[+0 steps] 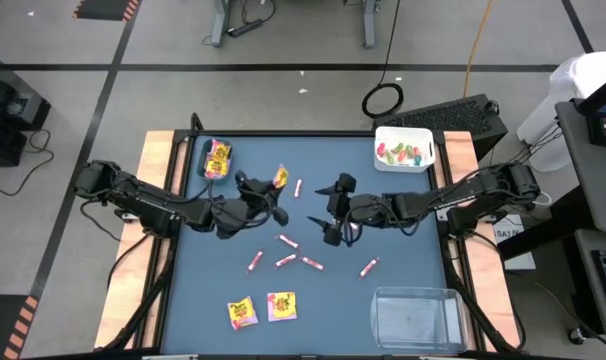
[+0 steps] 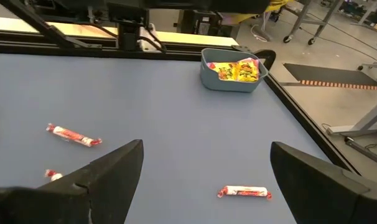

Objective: Sort candy
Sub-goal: Put the yellow candy pack into the blue bin

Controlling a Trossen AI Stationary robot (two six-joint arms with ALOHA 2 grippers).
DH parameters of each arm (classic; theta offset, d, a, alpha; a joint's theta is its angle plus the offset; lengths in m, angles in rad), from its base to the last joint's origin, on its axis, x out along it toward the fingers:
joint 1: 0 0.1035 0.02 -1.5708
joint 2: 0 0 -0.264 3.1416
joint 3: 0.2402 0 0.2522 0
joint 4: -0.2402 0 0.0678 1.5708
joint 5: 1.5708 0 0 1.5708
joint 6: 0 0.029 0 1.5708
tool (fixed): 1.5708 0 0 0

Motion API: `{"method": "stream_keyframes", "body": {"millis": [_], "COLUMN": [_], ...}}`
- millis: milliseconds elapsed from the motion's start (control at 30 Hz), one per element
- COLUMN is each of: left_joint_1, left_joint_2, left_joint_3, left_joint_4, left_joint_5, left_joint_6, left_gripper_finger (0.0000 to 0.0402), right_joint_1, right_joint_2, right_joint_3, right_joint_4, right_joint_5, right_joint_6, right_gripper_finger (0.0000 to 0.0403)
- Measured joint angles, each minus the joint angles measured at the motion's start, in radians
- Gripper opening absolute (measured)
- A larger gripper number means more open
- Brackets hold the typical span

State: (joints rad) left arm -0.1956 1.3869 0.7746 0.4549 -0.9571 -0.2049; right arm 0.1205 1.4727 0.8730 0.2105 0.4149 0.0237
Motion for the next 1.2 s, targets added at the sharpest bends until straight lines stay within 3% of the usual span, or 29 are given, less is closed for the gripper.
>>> {"method": "stream_keyframes", "body": {"millis": [167, 400, 600, 867, 1000, 1200], "left_joint_1": [0.037, 0.16, 0.342, 0.606, 0.673, 0.7], "left_joint_2": [-0.018, -0.149, -0.286, -0.324, -0.294, -0.241], "left_joint_3": [0.0, 0.01, 0.072, 0.078, 0.077, 0.07], "left_joint_4": [-0.032, -0.247, -0.753, -1.228, -1.374, -1.389], "left_joint_5": [-0.111, -0.111, 0.072, 0.282, 0.303, 0.366], "left_joint_6": [0.112, 0.134, -0.132, -0.339, -0.432, -0.444], "left_gripper_finger": [0.0041, 0.0041, 0.0041, 0.0041, 0.0041, 0.0041], "right_joint_1": [0.013, 0.012, 0.005, -0.018, -0.022, -0.021], "right_joint_2": [0.0, 0.0, 0.0, 0.0, 0.0, 0.0], "right_joint_3": [0.0, 0.0, -0.001, -0.001, -0.001, -0.001], "right_joint_4": [-0.006, -0.01, -0.002, 0.006, 0.005, 0.001], "right_joint_5": [-0.001, 0.0, 0.004, 0.004, 0.003, -0.002], "right_joint_6": [-0.01, -0.022, -0.046, -0.051, -0.054, -0.054], "right_gripper_finger": [0.0341, 0.0341, 0.0341, 0.0341, 0.0341, 0.0341]}}
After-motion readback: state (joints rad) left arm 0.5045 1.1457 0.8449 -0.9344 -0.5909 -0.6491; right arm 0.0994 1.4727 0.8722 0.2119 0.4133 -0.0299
